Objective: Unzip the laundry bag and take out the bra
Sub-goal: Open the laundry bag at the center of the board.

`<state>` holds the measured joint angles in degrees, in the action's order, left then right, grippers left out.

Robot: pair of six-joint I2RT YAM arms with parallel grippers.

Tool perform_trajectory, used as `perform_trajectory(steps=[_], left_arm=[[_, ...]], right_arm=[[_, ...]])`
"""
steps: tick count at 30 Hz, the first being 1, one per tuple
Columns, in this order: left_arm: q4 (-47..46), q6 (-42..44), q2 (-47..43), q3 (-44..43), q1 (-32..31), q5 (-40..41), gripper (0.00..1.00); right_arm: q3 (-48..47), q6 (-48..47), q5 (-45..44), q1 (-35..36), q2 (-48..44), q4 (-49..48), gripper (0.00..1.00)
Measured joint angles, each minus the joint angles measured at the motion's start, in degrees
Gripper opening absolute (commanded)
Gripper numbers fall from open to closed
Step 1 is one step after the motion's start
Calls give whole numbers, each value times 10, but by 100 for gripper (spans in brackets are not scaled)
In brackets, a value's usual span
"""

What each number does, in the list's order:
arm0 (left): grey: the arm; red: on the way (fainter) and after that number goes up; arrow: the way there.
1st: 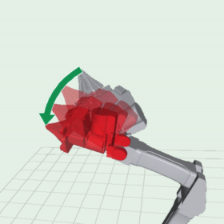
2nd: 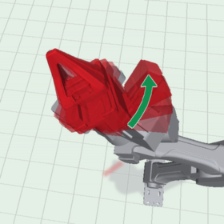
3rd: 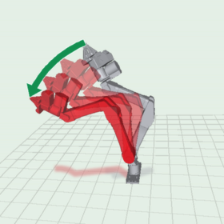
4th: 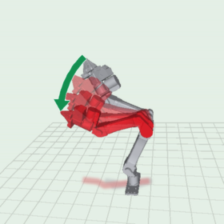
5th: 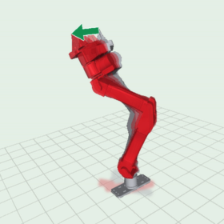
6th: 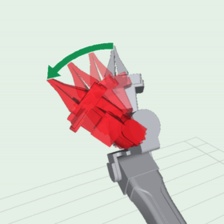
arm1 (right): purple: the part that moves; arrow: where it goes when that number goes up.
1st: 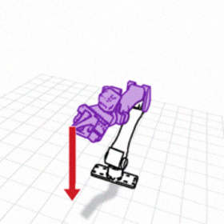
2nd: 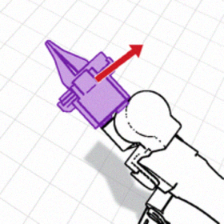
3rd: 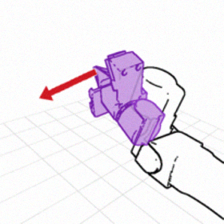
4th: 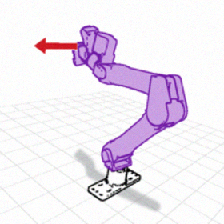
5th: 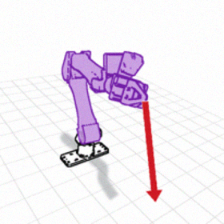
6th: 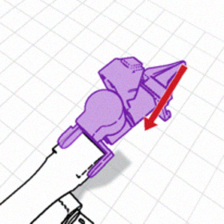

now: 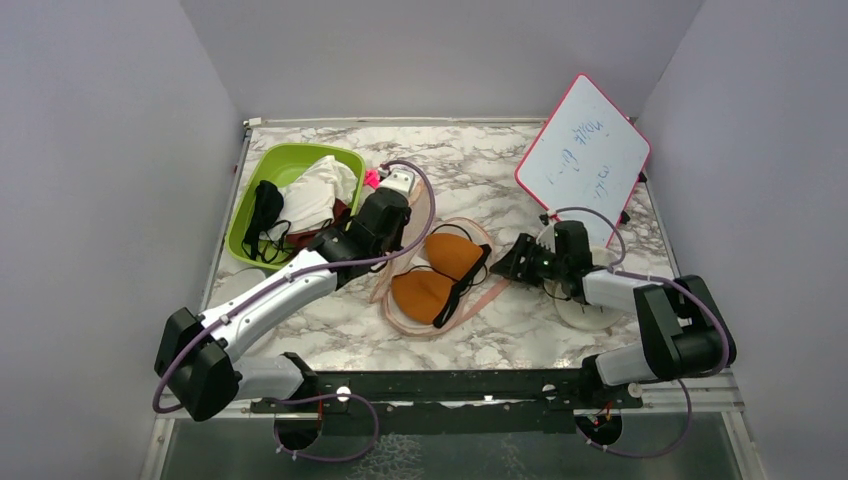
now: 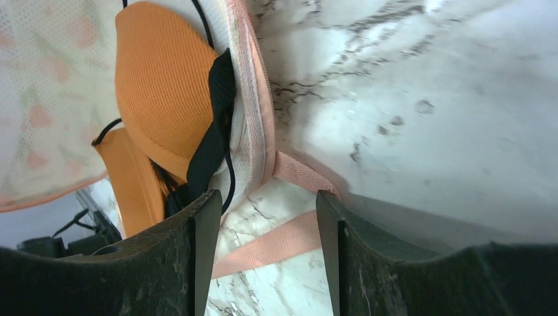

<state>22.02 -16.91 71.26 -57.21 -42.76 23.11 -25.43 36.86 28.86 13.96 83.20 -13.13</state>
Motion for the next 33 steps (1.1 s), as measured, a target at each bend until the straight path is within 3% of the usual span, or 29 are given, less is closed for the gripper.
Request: perform_trajectory(steps=[14, 16, 21, 29, 33], left_arm=[[-13, 41, 123, -43, 49, -4, 0], [-14, 51, 136, -44, 50, 6, 0], [-18, 82, 154, -42, 50, 42, 4], [-16, 103, 179, -42, 50, 82, 41], [-13, 107, 178, -43, 52, 88, 56]], right_arm=[[11, -41, -21, -25, -70, 84, 58], [12, -61, -11, -25, -86, 94, 61], [15, -102, 28, -25, -137, 102, 81], [54, -134, 81, -25, -215, 88, 94], [68, -138, 91, -25, -229, 78, 96]])
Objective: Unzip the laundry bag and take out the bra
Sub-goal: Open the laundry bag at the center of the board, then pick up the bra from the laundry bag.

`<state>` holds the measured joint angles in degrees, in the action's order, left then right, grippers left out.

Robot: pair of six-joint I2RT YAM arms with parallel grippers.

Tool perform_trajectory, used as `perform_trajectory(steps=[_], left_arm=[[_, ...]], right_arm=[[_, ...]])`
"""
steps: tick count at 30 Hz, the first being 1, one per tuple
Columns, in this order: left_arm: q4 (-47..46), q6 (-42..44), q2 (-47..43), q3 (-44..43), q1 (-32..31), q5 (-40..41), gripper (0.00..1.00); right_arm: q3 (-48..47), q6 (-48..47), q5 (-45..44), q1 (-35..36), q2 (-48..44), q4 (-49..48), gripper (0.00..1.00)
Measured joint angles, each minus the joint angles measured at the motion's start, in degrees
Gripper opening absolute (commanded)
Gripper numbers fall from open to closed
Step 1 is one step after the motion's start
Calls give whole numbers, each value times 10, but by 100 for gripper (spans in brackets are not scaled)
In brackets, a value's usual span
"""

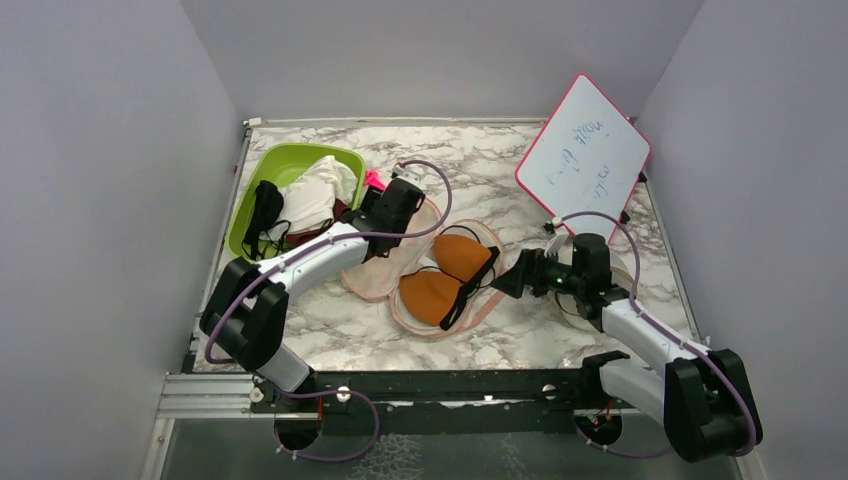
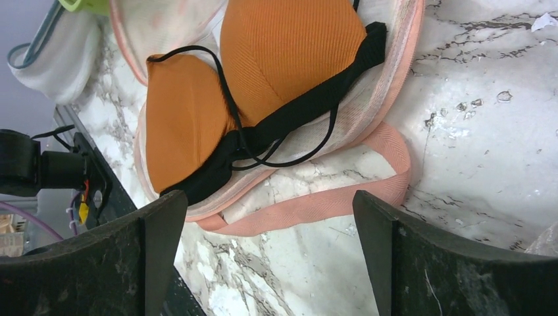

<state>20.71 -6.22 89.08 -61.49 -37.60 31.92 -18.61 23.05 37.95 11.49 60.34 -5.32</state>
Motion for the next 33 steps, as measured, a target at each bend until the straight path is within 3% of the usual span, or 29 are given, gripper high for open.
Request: perform_trajectory(steps=[8, 11, 22, 27, 33], left_arm=[[16, -3, -66, 0, 0, -14, 89], [18, -18, -112, 0, 0, -43, 97], [33, -118, -269, 7, -12, -204, 97], [26, -163, -264, 30, -112, -205, 93], [19, -196, -175, 33, -224, -142, 89]], right_arm=[[25, 0, 4, 0, -32, -20, 98], [32, 2, 5, 0, -52, -26, 98], [53, 7, 5, 0, -104, -42, 99], [54, 7, 5, 0, -104, -42, 99], [59, 11, 0, 0, -115, -42, 98]])
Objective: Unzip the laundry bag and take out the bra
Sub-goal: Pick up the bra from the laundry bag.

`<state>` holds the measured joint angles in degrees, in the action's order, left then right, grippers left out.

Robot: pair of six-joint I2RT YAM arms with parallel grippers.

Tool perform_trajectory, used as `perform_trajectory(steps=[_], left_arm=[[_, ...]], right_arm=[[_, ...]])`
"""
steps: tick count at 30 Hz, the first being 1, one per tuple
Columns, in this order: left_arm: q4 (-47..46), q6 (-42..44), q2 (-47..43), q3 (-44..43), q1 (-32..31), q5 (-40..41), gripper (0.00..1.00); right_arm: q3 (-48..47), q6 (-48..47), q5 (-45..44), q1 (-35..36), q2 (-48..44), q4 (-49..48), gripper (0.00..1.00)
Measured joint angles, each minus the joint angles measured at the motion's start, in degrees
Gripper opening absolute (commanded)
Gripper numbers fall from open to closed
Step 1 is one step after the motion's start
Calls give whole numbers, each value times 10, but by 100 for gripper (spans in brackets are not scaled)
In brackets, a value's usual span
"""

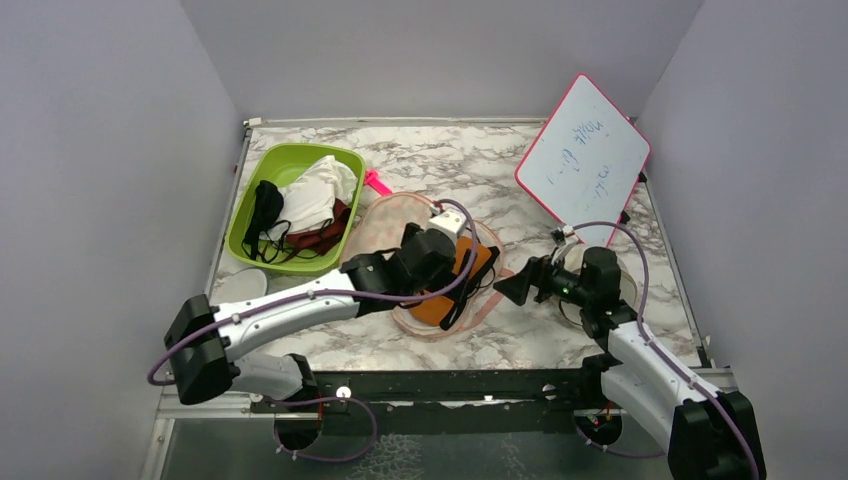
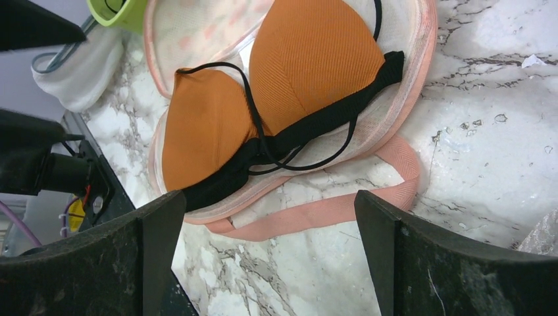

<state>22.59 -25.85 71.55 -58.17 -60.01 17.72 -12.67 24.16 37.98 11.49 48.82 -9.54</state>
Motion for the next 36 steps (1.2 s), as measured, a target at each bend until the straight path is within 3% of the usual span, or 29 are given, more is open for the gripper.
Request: perform_trajectory(steps=[9, 19, 23, 27, 32, 36], left_arm=[[-2, -6, 135, -10, -100, 90, 90], [-2, 19, 236, -76, -112, 112, 89], [-2, 33, 273, -98, -112, 113, 79], [2, 44, 303, -117, -112, 129, 59], [4, 56, 326, -131, -109, 155, 44], [-1, 63, 346, -136, -103, 163, 42]], right_arm=[[6, 7, -12, 0, -21, 0, 97], [6, 11, -19, 0, -15, 0, 96], [6, 11, -22, 0, -15, 0, 95], [8, 10, -31, -4, -15, 4, 95], [8, 11, -38, -3, -15, 5, 93], [8, 16, -63, -3, -15, 12, 93]])
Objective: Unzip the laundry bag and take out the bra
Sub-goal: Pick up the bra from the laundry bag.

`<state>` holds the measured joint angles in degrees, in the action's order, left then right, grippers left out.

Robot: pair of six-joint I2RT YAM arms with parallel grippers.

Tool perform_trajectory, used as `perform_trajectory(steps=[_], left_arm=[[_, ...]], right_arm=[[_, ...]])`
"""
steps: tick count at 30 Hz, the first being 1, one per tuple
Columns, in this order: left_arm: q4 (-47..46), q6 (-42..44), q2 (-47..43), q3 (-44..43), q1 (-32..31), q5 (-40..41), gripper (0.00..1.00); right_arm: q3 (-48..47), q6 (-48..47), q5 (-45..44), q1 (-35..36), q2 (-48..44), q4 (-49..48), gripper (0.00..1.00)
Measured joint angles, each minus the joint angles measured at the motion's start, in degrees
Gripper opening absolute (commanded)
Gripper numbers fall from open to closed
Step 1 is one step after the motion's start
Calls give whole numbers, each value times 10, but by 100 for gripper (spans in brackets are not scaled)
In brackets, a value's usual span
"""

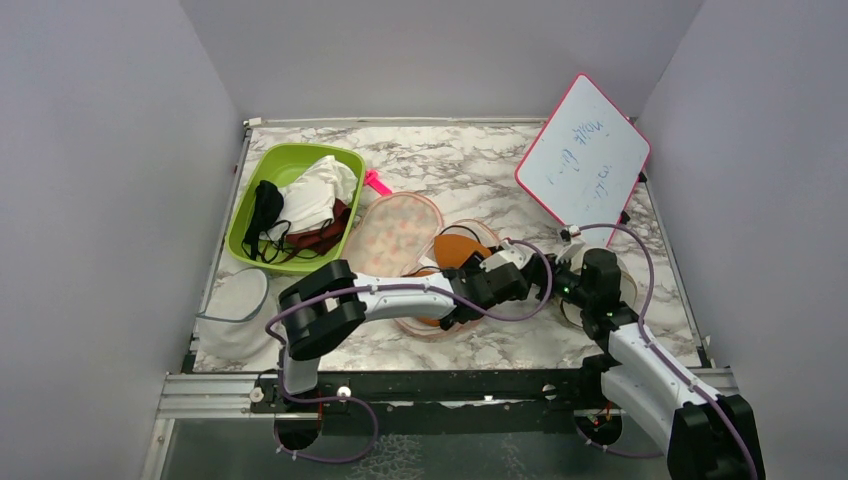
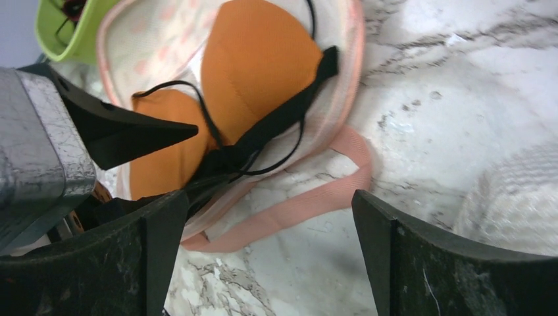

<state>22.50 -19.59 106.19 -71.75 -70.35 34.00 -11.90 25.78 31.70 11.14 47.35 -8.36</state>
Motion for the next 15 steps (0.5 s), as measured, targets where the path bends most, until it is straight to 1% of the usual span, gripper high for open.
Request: perform_trajectory(steps=[5, 8, 11, 12, 13, 15], left_arm=[[-27, 3, 10, 19, 8, -1, 52], [-46, 3, 10, 37, 10, -1, 51], [-59, 5, 10, 51, 15, -2, 44], [-63, 5, 11, 54, 17, -2, 41], [-67, 5, 12, 56, 18, -2, 36], [-74, 6, 13, 60, 19, -2, 22]], right_arm=[[-3, 21, -64, 0, 0, 29, 93], [-5, 25, -81, 0, 0, 39, 93], [-6, 26, -85, 0, 0, 42, 93], [-6, 26, -85, 0, 0, 42, 93], [-6, 26, -85, 0, 0, 42, 93], [-6, 26, -85, 0, -1, 42, 92]])
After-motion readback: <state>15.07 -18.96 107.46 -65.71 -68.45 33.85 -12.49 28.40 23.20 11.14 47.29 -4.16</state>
